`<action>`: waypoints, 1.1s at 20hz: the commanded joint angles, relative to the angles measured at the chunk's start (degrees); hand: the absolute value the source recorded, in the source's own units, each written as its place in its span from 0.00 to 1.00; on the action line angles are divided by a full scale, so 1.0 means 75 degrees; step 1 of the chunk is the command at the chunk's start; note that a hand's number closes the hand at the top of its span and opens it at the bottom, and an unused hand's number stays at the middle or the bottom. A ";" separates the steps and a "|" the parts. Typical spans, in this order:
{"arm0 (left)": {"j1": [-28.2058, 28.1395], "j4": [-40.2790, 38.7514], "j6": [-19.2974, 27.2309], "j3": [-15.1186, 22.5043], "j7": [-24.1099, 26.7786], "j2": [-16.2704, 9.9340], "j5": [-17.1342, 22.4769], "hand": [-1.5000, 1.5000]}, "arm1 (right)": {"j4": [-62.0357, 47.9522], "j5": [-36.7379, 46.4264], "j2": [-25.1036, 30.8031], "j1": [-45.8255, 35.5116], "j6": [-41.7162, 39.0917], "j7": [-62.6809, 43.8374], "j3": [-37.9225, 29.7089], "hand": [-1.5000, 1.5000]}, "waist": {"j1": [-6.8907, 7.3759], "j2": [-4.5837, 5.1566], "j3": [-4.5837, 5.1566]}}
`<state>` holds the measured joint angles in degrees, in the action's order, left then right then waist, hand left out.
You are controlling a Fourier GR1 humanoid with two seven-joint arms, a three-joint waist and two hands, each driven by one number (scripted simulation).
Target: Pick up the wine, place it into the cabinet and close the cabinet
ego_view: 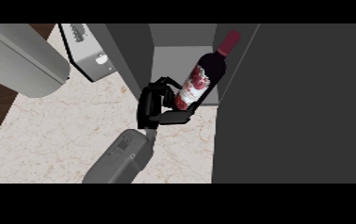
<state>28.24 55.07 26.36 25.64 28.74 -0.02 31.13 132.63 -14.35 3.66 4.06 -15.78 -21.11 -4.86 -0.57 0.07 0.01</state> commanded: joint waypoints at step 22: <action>0.2509 -0.3715 -0.1680 -0.0164 0.1261 0.0003 0.2827 1.00 | -0.0753 0.0147 -0.0090 -0.0045 -0.0205 0.0508 0.0119 0.00 | -0.0108 0.0030 0.0001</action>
<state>42.38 31.14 15.44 26.62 39.66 0.00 51.08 127.95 -12.97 2.87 2.40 -16.18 -18.57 -3.93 -1.42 0.30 0.04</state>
